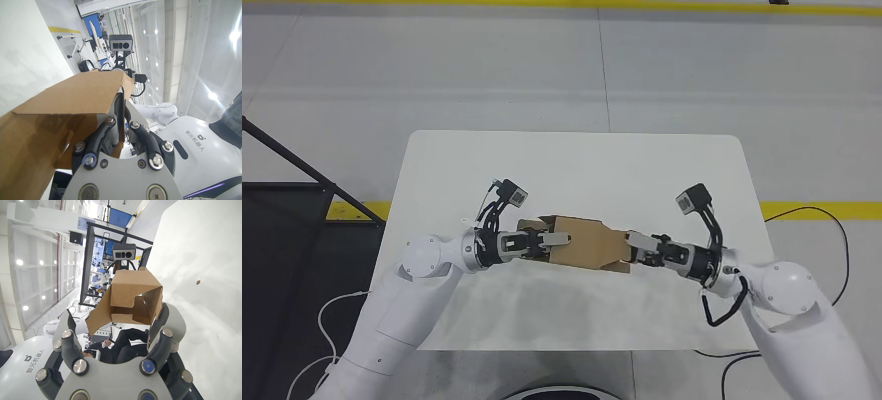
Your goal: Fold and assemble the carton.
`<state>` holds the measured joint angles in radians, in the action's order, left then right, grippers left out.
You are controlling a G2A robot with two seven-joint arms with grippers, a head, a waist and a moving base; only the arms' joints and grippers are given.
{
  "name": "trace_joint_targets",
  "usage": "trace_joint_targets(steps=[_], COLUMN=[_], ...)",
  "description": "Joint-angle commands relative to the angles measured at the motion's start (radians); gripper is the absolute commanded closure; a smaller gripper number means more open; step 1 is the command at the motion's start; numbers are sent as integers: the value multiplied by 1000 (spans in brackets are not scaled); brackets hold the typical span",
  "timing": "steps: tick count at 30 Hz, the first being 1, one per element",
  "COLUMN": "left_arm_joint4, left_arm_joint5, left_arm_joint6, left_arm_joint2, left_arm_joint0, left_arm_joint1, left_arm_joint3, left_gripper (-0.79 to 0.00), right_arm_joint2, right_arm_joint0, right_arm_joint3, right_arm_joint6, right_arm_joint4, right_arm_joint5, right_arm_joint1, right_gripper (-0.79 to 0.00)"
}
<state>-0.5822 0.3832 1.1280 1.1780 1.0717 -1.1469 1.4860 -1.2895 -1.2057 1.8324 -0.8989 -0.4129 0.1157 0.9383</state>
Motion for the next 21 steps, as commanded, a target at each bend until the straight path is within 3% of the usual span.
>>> trace_joint_targets(steps=[1, 16, 21], left_arm_joint4=[-2, -11, -15], left_arm_joint5=[0, -4, -3], left_arm_joint6=[1, 1, 1], left_arm_joint2=[0, 6, 10], left_arm_joint0=[0, -1, 1], left_arm_joint1=[0, 1, 2], left_arm_joint3=[0, -3, 2], left_gripper=[0, 0, 0], right_arm_joint2=[-1, -17, -20], right_arm_joint0=[-5, -36, -41], right_arm_joint3=[4, 20, 20], right_arm_joint6=[10, 36, 42], right_arm_joint4=[10, 96, 100], right_arm_joint5=[1, 28, 28], right_arm_joint1=[0, 1, 2], right_gripper=[-763, -763, -720])
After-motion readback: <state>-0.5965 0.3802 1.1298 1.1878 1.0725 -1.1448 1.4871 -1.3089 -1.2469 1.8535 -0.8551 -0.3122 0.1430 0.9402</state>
